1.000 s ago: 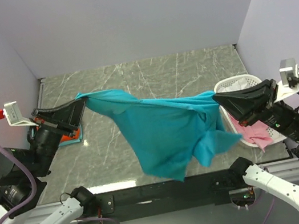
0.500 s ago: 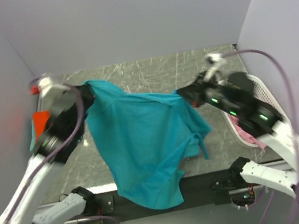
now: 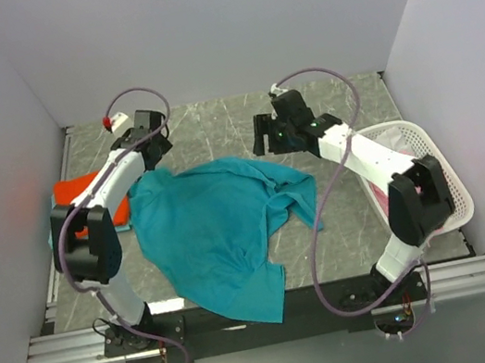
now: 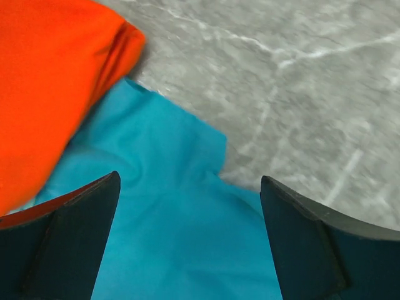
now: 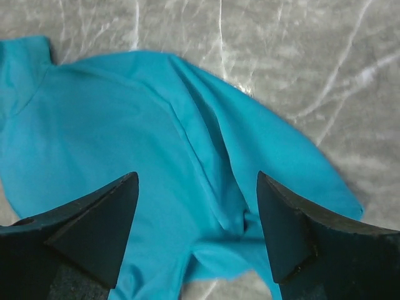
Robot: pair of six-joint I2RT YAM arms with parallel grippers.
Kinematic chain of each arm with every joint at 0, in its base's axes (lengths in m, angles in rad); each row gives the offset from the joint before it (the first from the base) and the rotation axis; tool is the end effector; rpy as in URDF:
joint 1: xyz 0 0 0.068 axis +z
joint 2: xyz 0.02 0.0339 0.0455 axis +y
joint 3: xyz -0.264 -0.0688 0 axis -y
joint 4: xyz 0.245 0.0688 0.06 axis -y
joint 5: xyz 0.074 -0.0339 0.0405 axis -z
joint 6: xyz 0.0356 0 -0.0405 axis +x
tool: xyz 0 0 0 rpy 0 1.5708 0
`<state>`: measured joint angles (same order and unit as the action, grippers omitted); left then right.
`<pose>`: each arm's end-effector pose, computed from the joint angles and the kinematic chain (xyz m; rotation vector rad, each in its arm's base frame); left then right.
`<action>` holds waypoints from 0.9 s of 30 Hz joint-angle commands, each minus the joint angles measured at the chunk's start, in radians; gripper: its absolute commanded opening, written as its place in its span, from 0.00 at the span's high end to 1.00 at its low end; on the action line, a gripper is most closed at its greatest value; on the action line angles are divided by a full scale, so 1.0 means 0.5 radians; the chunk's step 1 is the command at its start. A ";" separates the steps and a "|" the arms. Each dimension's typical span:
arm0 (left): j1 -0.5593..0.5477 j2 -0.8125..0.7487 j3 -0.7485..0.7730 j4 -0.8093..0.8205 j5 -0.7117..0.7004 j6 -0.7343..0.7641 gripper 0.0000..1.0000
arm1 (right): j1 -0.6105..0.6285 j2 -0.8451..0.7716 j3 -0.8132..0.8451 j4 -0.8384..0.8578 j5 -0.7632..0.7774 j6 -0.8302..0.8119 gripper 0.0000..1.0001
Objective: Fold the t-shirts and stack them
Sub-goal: Flatten the tshirt out
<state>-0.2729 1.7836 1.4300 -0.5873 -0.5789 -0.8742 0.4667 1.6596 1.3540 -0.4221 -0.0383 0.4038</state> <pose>0.3784 -0.0857 0.2591 -0.8977 2.1390 0.1694 0.3360 0.1708 0.2871 -0.0940 2.3460 0.4847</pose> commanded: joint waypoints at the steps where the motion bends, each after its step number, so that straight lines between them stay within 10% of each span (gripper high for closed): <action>1: -0.055 -0.308 -0.184 0.051 0.185 -0.009 0.01 | 0.008 -0.340 -0.192 0.065 0.074 0.027 0.17; 14: -0.620 -0.901 -1.380 0.297 0.446 -0.424 0.00 | -0.007 -0.978 -1.207 0.227 -0.190 0.196 0.16; 27: -0.550 -0.616 -1.308 0.423 0.363 -0.430 0.01 | 0.070 -0.601 -1.186 0.139 0.067 0.104 0.30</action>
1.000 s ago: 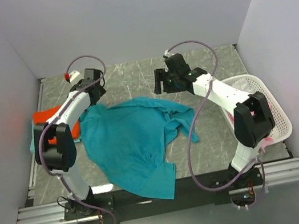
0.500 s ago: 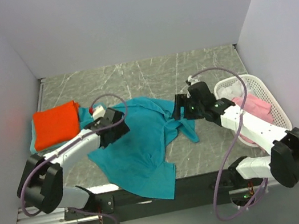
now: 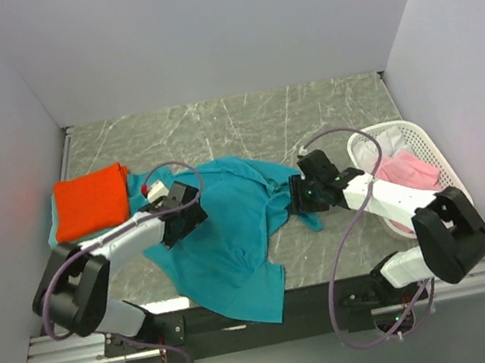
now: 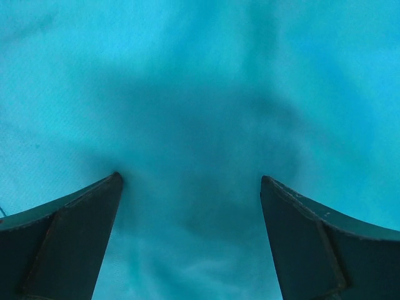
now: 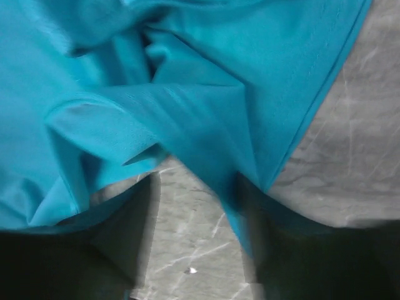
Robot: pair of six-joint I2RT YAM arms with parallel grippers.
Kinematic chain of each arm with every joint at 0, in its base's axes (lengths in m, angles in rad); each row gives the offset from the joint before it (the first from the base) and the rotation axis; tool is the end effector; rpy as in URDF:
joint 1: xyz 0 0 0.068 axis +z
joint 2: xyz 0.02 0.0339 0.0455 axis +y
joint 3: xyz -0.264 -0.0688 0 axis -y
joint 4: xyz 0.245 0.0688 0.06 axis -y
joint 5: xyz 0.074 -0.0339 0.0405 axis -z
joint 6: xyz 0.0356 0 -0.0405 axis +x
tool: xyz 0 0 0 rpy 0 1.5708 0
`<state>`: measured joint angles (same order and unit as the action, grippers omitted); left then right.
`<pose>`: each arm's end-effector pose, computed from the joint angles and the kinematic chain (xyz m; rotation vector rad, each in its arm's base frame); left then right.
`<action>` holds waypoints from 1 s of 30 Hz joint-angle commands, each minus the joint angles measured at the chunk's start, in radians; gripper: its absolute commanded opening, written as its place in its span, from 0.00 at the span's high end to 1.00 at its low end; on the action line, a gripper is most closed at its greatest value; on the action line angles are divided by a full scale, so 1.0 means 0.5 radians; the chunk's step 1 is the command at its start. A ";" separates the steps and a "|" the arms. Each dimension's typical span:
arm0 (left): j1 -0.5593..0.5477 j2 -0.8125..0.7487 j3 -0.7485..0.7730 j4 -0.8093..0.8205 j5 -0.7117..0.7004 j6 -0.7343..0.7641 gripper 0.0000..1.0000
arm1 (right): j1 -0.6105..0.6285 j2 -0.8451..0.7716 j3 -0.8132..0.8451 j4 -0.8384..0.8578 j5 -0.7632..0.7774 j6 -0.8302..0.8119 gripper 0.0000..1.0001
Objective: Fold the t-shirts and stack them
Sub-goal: Flatten the tshirt out
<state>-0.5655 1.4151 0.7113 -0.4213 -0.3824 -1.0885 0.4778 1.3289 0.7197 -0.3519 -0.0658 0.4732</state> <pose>0.2189 -0.1232 0.1649 -0.7712 2.4468 -0.0915 0.2251 0.1192 0.1890 -0.0328 2.5925 0.4493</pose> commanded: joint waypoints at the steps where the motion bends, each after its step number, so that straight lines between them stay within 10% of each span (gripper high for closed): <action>1: 0.051 0.221 0.163 0.085 -0.036 0.017 0.01 | 0.057 0.067 0.085 -0.014 0.128 -0.041 0.46; 4: 0.143 0.415 0.295 0.082 0.019 0.075 0.01 | 0.087 0.042 0.092 -0.106 0.287 -0.014 0.88; 18: 0.327 1.121 1.179 -0.124 0.023 0.342 0.01 | 0.851 -0.375 -0.114 -0.808 0.671 0.532 0.96; 24: 0.438 1.082 1.222 -0.148 0.041 0.401 0.01 | 1.296 -0.106 -0.083 -0.735 0.549 0.584 0.88; 28: 0.450 0.941 1.192 -0.145 0.041 0.462 0.00 | 1.348 -0.044 0.042 -0.857 0.686 0.667 0.42; 30: 0.447 0.861 1.161 -0.139 0.038 0.471 0.01 | 1.345 -0.117 0.094 -0.952 0.748 0.680 0.37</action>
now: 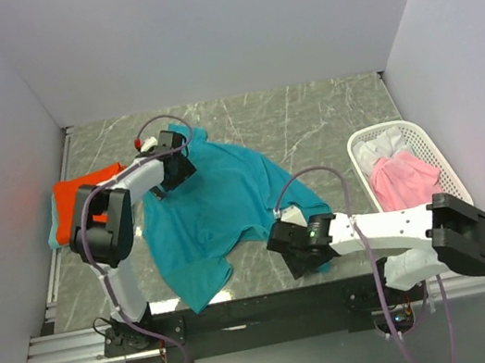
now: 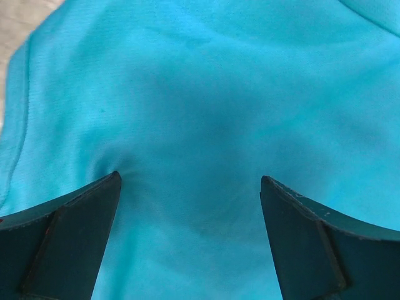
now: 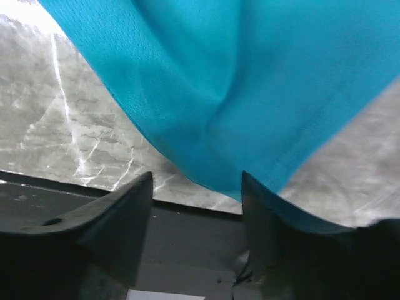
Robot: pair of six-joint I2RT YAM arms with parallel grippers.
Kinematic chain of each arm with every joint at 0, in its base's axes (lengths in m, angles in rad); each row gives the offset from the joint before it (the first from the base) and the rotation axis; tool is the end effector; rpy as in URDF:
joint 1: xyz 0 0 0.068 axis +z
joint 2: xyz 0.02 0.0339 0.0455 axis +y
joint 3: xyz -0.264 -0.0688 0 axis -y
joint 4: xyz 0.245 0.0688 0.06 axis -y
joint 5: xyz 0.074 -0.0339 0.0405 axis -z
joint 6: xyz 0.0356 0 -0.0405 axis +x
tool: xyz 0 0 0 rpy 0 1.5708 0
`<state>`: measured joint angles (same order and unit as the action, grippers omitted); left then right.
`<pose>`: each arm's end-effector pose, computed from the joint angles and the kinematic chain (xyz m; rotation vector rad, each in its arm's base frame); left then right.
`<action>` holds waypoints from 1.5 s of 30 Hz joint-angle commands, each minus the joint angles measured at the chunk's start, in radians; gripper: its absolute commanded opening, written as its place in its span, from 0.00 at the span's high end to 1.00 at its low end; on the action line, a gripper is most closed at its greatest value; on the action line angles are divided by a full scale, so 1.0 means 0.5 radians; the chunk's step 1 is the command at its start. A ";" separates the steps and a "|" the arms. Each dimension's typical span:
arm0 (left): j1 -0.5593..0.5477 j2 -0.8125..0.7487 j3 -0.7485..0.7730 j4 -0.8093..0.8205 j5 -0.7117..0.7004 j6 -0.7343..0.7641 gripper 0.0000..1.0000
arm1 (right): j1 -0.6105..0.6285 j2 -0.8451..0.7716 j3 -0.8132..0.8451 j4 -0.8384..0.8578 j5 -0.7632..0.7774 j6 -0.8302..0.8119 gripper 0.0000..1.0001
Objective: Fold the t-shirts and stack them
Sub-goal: Flatten the tshirt out
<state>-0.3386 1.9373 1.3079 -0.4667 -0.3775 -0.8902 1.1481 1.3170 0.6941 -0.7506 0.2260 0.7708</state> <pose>0.3787 -0.1195 0.1690 -0.8053 2.4140 0.0423 0.0930 0.1873 0.1683 -0.5019 2.7994 0.0452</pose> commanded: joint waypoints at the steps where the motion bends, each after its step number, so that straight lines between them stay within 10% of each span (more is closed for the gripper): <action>1: -0.007 -0.275 -0.078 -0.042 0.028 0.078 0.00 | 0.002 -0.130 0.194 -0.168 0.201 0.078 0.34; 11: -0.323 -0.972 -0.728 0.099 0.016 -0.122 0.01 | -0.553 -0.312 0.397 0.350 -0.243 -0.360 0.33; 22: -0.473 -1.301 -1.253 0.029 -0.079 -0.367 0.01 | -0.848 0.752 1.243 0.253 -0.035 -0.661 0.45; 35: -0.470 -1.350 -1.462 -0.045 -0.205 -0.468 0.01 | -0.857 1.093 1.189 0.277 -0.084 -0.652 0.50; 41: -0.470 -1.325 -1.478 -0.033 -0.193 -0.493 0.01 | -0.863 1.109 1.173 0.323 -0.047 -0.652 0.57; 45: -0.470 -1.340 -1.496 -0.039 -0.196 -0.518 0.01 | -0.873 1.112 1.213 0.351 -0.026 -0.637 0.81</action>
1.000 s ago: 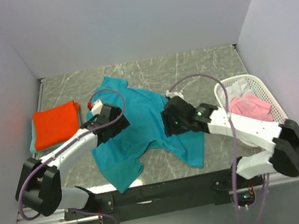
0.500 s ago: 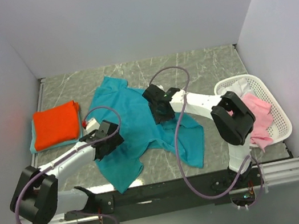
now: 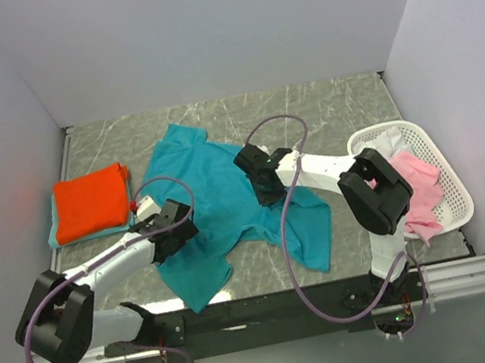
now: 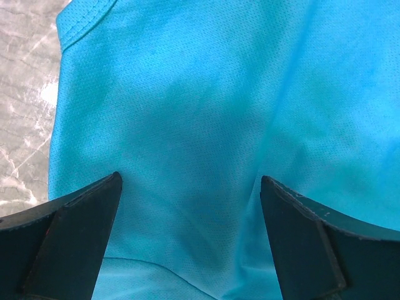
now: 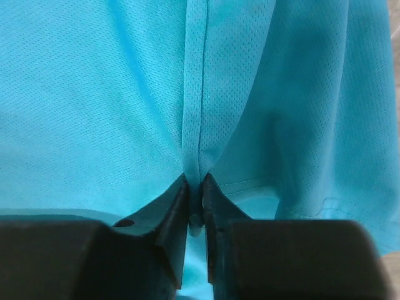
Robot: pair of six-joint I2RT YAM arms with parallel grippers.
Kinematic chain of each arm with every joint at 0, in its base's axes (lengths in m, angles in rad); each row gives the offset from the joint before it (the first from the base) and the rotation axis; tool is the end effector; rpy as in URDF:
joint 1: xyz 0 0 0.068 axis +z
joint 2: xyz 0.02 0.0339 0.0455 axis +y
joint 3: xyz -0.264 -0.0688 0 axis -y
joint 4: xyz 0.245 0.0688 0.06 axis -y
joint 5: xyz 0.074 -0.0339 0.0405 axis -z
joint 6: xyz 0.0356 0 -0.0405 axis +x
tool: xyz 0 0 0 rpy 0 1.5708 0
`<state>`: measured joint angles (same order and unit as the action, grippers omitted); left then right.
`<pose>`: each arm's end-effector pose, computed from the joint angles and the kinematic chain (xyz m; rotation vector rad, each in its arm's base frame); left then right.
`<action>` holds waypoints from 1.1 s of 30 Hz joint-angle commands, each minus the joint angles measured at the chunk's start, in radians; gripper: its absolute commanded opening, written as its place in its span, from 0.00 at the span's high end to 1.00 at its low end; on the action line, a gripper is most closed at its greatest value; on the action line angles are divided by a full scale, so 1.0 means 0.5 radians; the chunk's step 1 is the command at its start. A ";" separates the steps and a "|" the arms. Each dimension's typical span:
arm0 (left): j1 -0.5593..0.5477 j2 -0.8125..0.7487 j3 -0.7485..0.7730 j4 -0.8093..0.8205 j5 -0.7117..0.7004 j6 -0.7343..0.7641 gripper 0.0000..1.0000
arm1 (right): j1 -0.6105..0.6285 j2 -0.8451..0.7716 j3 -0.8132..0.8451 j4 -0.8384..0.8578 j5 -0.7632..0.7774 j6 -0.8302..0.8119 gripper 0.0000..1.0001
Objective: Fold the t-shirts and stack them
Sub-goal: Flatten the tshirt out
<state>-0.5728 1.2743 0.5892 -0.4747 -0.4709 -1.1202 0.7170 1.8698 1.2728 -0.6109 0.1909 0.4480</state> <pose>0.1876 -0.1018 0.1605 -0.8037 2.3957 0.0072 0.2854 0.2399 0.1758 -0.3191 2.7164 0.0574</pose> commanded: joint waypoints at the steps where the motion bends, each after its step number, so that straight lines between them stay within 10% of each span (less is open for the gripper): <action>1: -0.002 -0.021 -0.065 -0.029 -0.021 -0.064 0.00 | -0.017 0.003 0.062 0.068 0.057 0.009 0.85; 8: 0.001 -0.060 -0.083 -0.063 -0.024 -0.106 0.00 | -0.124 -0.055 0.176 -0.024 0.173 0.012 0.97; 33: 0.219 0.041 0.027 -0.250 -0.095 -0.131 0.01 | -0.550 -0.159 0.173 -0.027 -0.505 -0.552 0.89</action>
<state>-0.4927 1.2751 0.5945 -0.5140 -0.4950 -1.1965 0.4843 1.8477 1.3571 -0.6312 -0.0578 0.2104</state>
